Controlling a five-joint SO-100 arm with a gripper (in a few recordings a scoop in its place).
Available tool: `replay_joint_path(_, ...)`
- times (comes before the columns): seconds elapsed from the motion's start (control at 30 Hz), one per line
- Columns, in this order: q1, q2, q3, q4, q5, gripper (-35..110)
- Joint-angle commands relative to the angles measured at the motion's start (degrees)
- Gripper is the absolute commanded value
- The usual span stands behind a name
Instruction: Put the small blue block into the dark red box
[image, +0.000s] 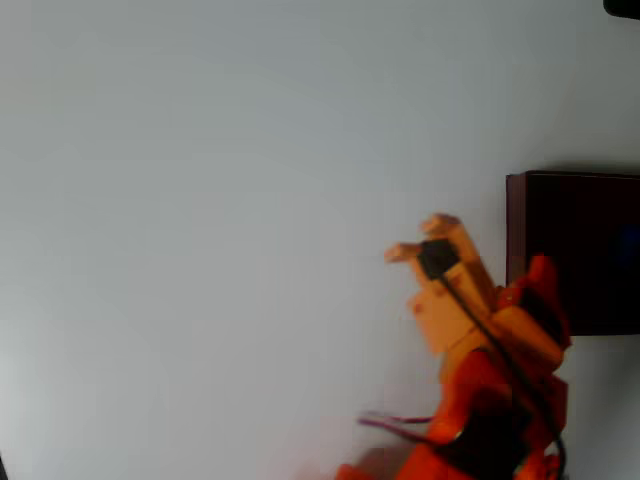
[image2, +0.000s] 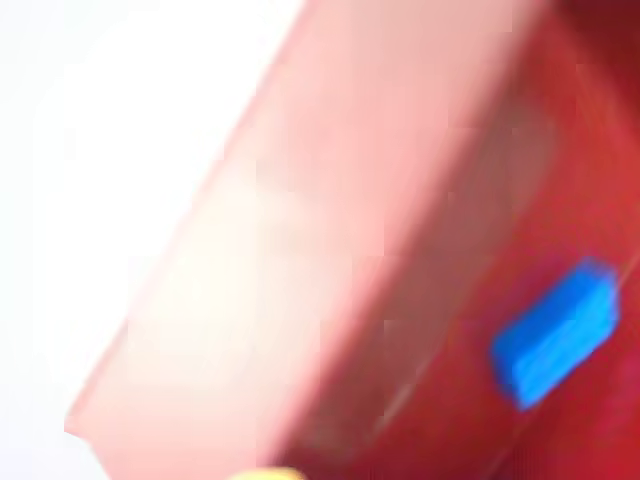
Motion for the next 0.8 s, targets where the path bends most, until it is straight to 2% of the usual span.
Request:
replay_joint_path(0.0,-6.15,20.39,5.19,8.7,0.88,17)
replay_joint_path(0.17,-19.42,38.5,10.9,18.72,2.9,0)
replay_joint_path(0.33,-34.98,43.24,16.26,19.51,5.45,0)
replay_joint_path(0.5,-49.31,55.63,25.84,19.34,2.55,0)
replay_joint_path(0.63,-56.16,57.3,32.34,17.93,1.58,0)
replay_joint_path(0.77,-59.85,57.39,34.72,18.72,-6.77,0)
